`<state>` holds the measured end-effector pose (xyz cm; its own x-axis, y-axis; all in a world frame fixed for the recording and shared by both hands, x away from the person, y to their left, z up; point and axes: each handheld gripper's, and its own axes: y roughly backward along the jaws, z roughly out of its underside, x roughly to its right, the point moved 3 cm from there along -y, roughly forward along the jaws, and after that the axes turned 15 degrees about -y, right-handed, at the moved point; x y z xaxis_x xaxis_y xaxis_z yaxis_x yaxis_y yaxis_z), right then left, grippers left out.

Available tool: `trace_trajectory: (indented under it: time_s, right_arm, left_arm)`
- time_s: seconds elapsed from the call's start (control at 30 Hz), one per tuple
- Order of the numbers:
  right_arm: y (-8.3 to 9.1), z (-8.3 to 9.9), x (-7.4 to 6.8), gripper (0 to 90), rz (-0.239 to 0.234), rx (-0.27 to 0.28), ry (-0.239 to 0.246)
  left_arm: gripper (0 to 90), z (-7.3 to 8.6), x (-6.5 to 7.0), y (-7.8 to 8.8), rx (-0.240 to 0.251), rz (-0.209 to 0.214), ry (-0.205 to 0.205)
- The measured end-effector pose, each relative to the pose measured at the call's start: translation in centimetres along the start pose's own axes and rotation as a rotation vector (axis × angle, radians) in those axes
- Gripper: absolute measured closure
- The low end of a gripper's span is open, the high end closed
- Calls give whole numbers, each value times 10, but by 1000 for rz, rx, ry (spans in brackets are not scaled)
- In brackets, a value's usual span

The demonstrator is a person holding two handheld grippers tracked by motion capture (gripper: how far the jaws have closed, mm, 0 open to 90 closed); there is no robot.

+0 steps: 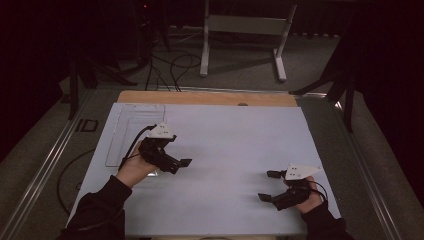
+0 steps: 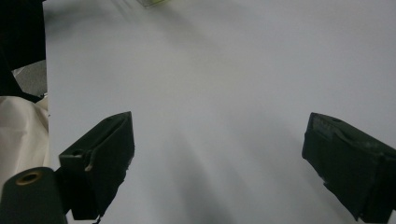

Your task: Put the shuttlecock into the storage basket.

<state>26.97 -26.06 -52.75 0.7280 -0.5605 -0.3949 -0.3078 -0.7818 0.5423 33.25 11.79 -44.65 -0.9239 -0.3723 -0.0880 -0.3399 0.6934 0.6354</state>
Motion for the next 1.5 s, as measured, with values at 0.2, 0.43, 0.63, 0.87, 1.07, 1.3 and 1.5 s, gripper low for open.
trace_trajectory:
  time_s: [0.2,0.43,0.63,0.87,1.07,1.3,1.5]
  right_arm:
    - [0,1,0,95,4,-3,0]
    - [0,1,0,95,10,-8,6]
    - [0,3,-1,95,13,-14,5]
    - [1,3,-1,95,16,-13,3]
    - [0,4,-1,95,16,-16,7]
    - [-1,5,-2,95,19,-28,17]
    - [-1,6,-2,95,20,-29,18]
  left_arm:
    - [0,-7,11,-12,30,59,-21]
    - [0,-12,24,-24,35,94,-62]
    - [0,-11,35,-32,42,139,-69]
    - [0,-3,44,-38,37,147,-94]
    - [0,7,49,-40,35,161,-101]
    - [0,21,54,-38,30,171,-89]
    - [0,35,56,-33,35,188,-78]
